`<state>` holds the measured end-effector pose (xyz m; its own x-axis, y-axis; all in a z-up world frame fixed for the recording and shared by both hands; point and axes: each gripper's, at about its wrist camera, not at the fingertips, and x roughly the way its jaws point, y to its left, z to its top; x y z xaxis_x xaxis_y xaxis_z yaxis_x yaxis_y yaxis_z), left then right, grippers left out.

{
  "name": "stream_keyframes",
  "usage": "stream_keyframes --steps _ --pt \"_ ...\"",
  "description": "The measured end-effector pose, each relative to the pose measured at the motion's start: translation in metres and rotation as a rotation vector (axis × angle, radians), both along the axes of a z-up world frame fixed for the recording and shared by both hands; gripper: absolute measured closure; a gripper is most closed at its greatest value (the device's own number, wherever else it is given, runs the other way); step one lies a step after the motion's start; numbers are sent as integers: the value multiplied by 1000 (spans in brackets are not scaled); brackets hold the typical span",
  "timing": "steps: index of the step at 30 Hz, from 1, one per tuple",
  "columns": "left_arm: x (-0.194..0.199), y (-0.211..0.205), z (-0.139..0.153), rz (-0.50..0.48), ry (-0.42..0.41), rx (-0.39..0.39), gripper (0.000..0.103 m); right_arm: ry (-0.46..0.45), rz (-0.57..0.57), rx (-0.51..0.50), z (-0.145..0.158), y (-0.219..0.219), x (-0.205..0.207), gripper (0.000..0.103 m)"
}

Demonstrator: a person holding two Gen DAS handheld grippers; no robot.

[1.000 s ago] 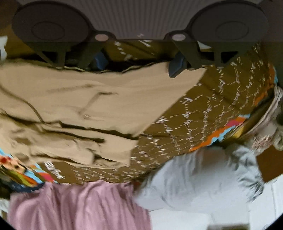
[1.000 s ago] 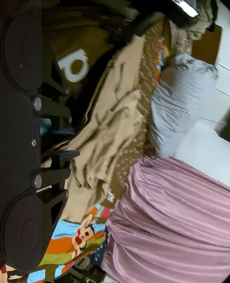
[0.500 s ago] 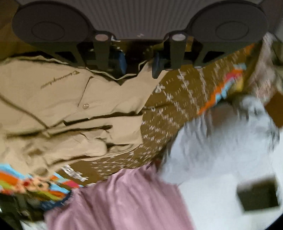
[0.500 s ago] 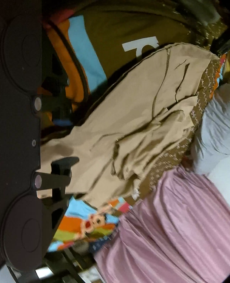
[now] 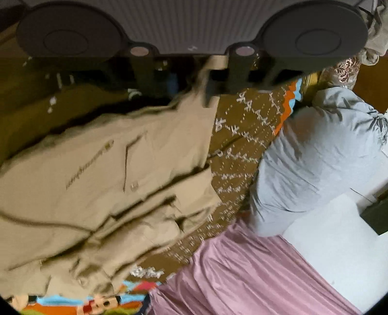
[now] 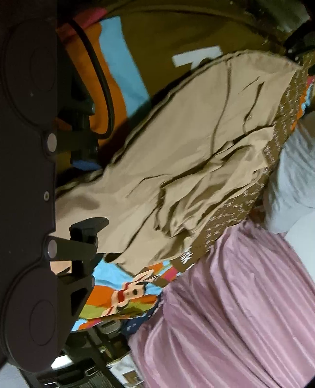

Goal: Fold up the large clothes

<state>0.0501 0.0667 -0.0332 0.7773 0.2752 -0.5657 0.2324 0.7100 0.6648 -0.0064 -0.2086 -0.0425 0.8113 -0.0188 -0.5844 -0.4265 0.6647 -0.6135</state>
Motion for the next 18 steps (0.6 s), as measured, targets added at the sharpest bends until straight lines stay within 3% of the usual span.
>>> stream_keyframes --steps 2,5,8,10,15,18 --pt "-4 1 2 14 -39 -17 95 -2 7 21 2 -1 -1 96" --pt "-13 2 17 30 -131 -72 98 -63 9 55 10 -2 -7 100" --pt "-30 7 46 57 -192 -197 98 -120 -47 205 36 -15 -12 101" --pt "-47 8 67 53 -218 -237 98 -162 -76 256 52 -21 -22 101" --pt "-98 9 112 -5 -237 -272 98 -234 -106 276 99 -32 -68 101" --pt "-105 8 126 -34 -212 -292 97 -277 -106 243 120 -34 -90 101"
